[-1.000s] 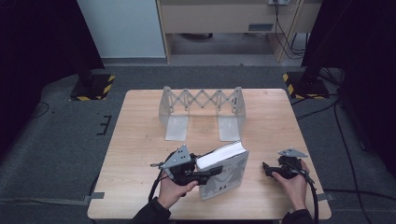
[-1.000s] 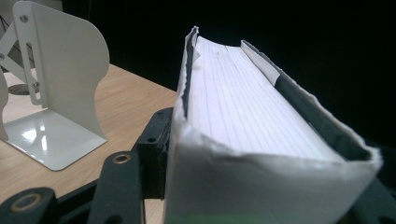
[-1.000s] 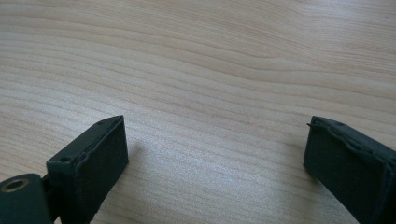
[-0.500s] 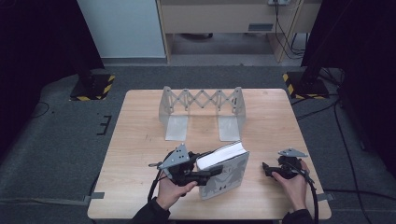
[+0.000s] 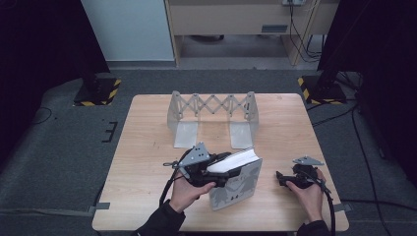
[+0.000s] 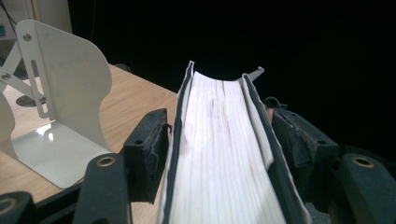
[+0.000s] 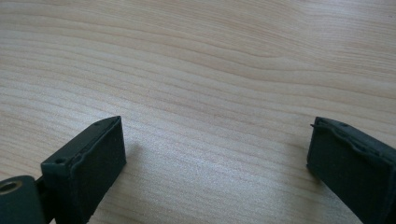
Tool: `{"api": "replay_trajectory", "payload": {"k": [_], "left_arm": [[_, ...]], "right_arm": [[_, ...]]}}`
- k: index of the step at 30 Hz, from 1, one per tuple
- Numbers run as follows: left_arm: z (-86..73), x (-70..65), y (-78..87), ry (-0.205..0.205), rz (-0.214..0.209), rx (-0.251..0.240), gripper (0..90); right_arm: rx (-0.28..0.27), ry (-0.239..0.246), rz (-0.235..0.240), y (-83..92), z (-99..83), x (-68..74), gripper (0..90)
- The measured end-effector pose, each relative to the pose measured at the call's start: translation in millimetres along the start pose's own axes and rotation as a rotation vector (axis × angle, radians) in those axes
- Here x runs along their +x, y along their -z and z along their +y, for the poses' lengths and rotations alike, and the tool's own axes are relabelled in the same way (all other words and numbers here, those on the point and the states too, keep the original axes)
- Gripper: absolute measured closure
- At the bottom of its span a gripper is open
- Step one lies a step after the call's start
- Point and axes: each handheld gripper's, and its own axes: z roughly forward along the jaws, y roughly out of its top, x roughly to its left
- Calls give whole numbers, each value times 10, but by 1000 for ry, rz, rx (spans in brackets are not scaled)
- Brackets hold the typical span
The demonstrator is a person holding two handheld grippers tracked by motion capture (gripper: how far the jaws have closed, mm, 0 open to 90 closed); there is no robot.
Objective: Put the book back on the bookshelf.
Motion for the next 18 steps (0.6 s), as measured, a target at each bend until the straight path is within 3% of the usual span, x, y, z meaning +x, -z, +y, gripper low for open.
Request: {"api": "replay_trajectory", "payload": {"k": [18], "left_arm": [[99, -11, -52, -35, 6, 80, 373]], "right_arm": [[0, 0, 0, 0, 0, 0, 48]]}}
